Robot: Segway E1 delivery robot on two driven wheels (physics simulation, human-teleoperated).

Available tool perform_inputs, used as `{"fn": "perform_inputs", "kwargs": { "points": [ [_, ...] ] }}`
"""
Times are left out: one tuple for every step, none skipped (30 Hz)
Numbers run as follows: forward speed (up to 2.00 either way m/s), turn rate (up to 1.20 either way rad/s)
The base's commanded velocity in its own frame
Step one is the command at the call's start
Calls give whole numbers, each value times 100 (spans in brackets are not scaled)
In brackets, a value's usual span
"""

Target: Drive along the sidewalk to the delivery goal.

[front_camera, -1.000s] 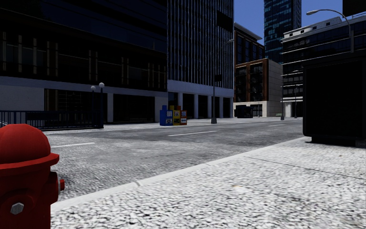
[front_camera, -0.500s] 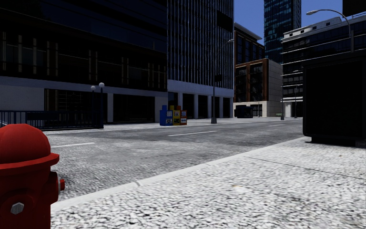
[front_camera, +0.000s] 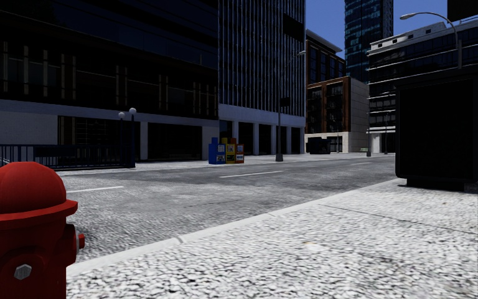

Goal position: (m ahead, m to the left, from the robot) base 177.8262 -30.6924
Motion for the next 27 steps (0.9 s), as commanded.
{"fn": "perform_inputs", "kwargs": {
  "points": [
    [0,-120],
    [0,-120],
    [0,-120],
    [0,-120],
    [0,-120],
    [0,-120],
    [0,-120],
    [0,-120],
    [0,-4],
    [0,0],
    [0,0],
    [0,0],
    [0,0],
    [0,0],
    [0,0],
    [0,0],
    [0,0],
    [0,0],
    [0,0],
    [0,0],
    [0,0],
    [0,0],
    [0,0],
    [0,0],
    [0,13],
    [0,13],
    [0,60]
  ]
}}
